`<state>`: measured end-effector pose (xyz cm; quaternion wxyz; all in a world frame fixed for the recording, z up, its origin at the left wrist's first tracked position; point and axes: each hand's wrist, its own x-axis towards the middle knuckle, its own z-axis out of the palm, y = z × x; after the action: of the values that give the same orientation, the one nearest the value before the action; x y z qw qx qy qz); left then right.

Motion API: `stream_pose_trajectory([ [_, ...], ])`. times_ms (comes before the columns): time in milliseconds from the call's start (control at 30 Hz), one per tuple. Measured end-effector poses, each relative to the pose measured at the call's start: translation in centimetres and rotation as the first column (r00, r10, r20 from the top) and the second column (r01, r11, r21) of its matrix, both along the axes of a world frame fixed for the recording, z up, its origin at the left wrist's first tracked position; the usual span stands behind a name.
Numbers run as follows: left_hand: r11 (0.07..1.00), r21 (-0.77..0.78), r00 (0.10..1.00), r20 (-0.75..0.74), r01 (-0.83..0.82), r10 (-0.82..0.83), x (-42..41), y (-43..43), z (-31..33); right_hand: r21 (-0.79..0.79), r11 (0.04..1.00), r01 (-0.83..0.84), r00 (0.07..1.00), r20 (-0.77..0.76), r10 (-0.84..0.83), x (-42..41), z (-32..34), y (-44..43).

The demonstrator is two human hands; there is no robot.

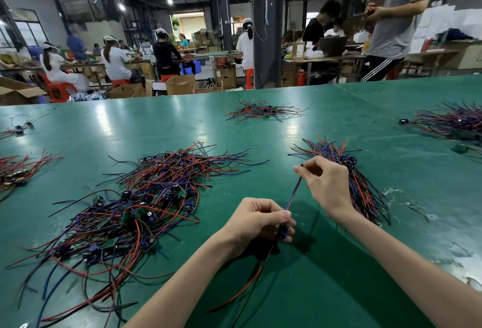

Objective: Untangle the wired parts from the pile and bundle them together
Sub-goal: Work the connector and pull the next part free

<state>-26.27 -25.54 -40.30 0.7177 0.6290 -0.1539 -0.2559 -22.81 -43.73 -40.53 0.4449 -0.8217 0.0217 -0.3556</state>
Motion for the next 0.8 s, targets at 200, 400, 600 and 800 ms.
stream_pose_trajectory([
  [200, 0.998, 0.029, 0.949, 0.312, -0.051, 0.039, -0.3, 0.2, 0.5, 0.179, 0.982, -0.053, 0.976, -0.197, 0.089, 0.0, -0.1, -0.2],
  [400, 0.998, 0.035, 0.950, 0.306, 0.050, -0.058, -0.5, 0.4, 0.5, 0.546, 0.833, -0.092, 0.942, -0.225, 0.251, -0.1, 0.3, 0.4],
  [600, 0.998, 0.069, 0.973, 0.230, -0.005, -0.011, -0.3, 0.0, 0.2, 0.844, 0.534, -0.054, 0.898, -0.193, 0.396, -0.5, 2.1, -0.5],
  [800, 0.999, 0.026, 0.987, 0.157, -0.021, 0.017, 0.1, 0.0, 0.3, 0.922, 0.352, -0.162, 0.807, -0.081, 0.584, -0.8, 2.7, 0.0],
])
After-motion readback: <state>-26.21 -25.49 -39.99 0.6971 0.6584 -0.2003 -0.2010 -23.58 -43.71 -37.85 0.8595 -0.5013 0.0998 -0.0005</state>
